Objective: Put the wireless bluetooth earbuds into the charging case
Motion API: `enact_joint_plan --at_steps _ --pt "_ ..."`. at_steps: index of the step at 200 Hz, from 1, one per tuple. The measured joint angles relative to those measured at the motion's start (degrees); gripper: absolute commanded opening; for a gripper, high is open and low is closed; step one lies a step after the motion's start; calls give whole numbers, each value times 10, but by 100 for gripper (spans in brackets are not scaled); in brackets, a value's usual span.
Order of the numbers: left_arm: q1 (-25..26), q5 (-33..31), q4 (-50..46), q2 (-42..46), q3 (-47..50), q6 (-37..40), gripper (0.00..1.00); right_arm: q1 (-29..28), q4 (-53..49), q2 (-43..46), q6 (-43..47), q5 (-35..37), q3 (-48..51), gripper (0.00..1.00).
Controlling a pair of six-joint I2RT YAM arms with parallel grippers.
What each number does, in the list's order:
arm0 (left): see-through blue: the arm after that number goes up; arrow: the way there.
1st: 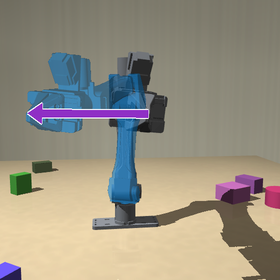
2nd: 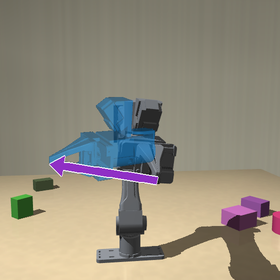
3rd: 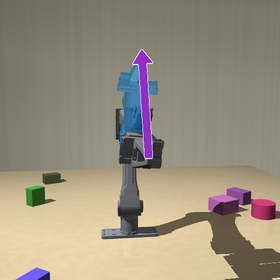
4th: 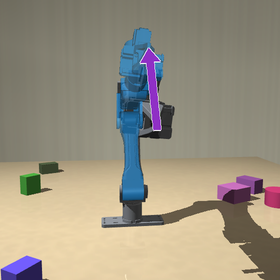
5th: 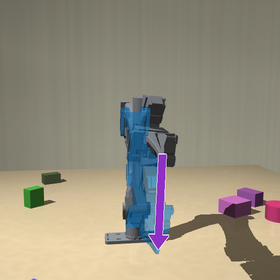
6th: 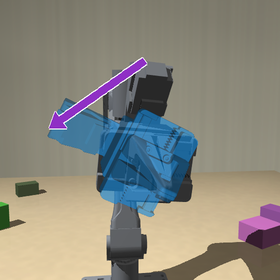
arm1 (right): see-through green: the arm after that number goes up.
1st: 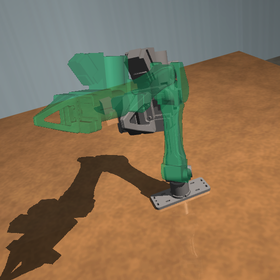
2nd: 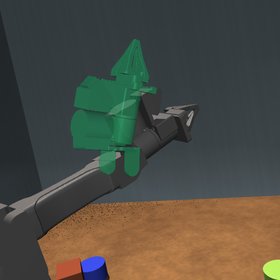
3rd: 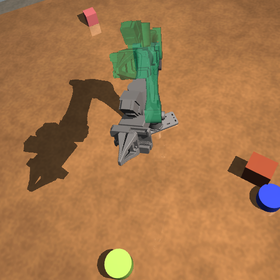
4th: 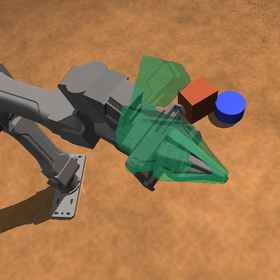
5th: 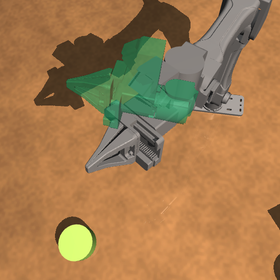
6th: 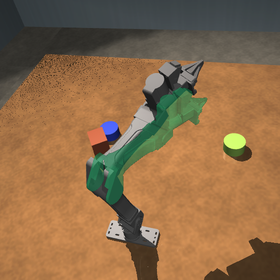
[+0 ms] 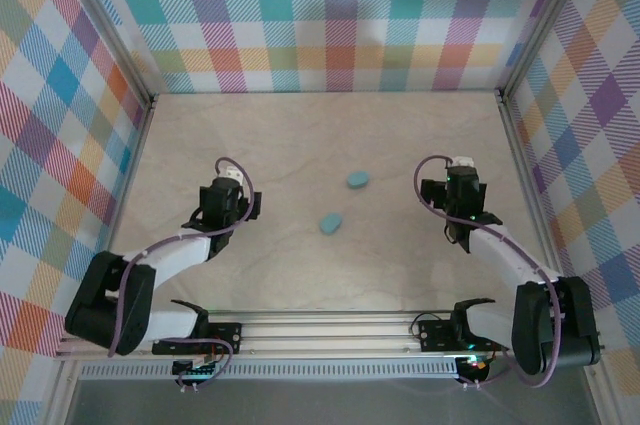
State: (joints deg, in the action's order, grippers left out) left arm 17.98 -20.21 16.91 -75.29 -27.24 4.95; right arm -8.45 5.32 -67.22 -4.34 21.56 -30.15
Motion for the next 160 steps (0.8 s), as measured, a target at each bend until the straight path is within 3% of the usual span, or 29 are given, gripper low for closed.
enact_joint_plan --at_steps 55,90,117,139,160 --pt "-65 67 122 -41 21 35 100 14 215 -56 32 -50 70 100" --pt "-128 136 155 -41 25 21 100 38 327 -98 37 -89 97 100" --pt "-143 178 183 -40 39 15 100 53 428 -146 33 -99 128 100" --pt "-143 203 231 -40 70 7 100 55 464 -193 31 -103 134 100" --pt "-143 215 266 -58 81 4 100 56 439 -208 28 -103 107 100"
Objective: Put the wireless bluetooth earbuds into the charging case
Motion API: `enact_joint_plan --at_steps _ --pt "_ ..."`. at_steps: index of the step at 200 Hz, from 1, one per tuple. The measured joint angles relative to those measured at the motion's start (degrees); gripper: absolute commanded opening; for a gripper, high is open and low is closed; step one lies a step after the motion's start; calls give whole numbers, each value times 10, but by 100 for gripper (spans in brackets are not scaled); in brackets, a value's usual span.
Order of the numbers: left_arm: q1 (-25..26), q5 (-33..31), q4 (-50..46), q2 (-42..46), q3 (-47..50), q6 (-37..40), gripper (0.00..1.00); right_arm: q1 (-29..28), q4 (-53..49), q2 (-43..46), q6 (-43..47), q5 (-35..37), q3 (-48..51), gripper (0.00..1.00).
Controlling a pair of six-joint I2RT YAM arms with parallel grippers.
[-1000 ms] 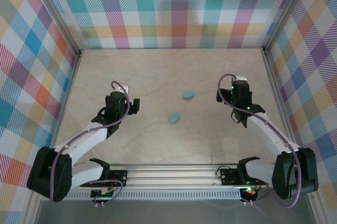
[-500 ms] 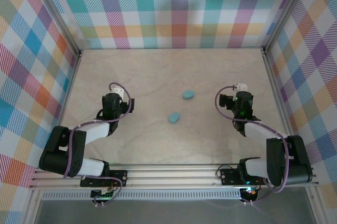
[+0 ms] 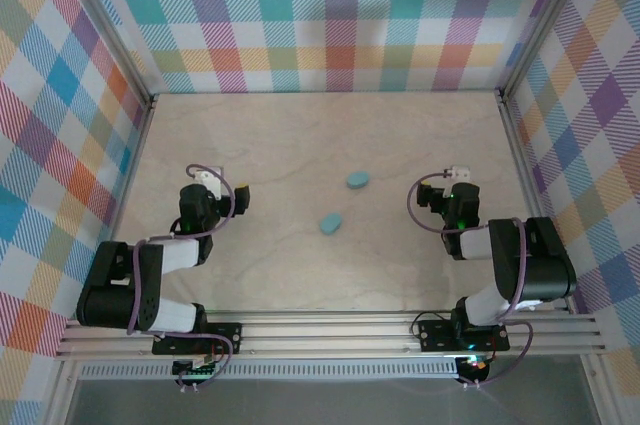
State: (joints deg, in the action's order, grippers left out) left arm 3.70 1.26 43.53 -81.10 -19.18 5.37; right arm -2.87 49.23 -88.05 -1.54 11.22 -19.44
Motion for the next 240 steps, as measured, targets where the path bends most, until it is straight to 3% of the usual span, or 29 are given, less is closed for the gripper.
enact_joint_plan --at_steps 49,240 --pt "-1 10 14 -83 -32 -9 100 2 2 0 -6 0 -21 100" --pt "-2 -5 16 -85 -39 -17 100 2 -4 0 -6 0 -21 100"
